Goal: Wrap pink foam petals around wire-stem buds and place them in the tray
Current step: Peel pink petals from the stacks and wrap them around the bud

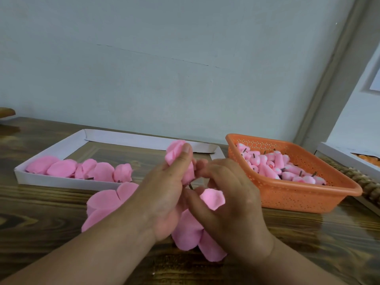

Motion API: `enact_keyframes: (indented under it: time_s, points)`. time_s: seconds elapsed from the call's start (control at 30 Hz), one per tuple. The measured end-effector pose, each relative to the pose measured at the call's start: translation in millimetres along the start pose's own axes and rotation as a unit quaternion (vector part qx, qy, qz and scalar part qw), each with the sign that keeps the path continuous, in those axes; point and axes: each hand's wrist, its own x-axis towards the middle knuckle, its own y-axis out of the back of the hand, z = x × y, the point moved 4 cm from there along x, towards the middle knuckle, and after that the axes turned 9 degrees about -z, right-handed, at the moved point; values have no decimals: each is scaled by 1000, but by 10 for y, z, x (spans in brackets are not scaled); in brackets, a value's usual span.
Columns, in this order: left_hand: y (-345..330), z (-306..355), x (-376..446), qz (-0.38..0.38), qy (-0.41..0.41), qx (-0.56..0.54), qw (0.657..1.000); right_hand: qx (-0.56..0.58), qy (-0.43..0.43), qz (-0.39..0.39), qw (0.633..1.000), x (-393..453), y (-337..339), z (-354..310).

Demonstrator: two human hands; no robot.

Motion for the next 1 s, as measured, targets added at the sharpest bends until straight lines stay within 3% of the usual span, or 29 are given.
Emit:
enact_keyframes:
  time_s: [0.13, 0.27, 0.4, 0.53, 0.6, 0.7, 0.9, 0.97, 1.0]
  points:
    - [-51, -45, -29, 24, 10, -51, 998, -79, 25, 24, 996, 1, -51, -72]
    - [-117, -69, -51, 15, 3, -73, 997, -70, -3, 29, 997, 4, -49, -65]
    - [-139, -91, -57, -18, -7, -60, 998, 1, -86, 42, 995, 6, -42, -20]
    - [-114, -86, -40, -57, 1, -47, 997, 143, -155, 12, 977, -4, -64, 42]
    - [-107, -73, -32, -81, 9, -60, 995, 249, -195, -6, 949, -1, -92, 68]
    - [-58, -65, -12, -83, 22, -22, 996, 426, -245, -42, 870, 7, -154, 127]
    - [-35, 7, -21, -93, 21, 69, 993, 574, -294, -125, 754, -29, -284, 176]
    - [-18, 19, -10, -79, 11, 97, 992, 587, -298, -139, 740, -39, -308, 173]
    - [-8, 29, -2, -71, 4, 107, 992, 574, -294, -148, 750, -39, -304, 180]
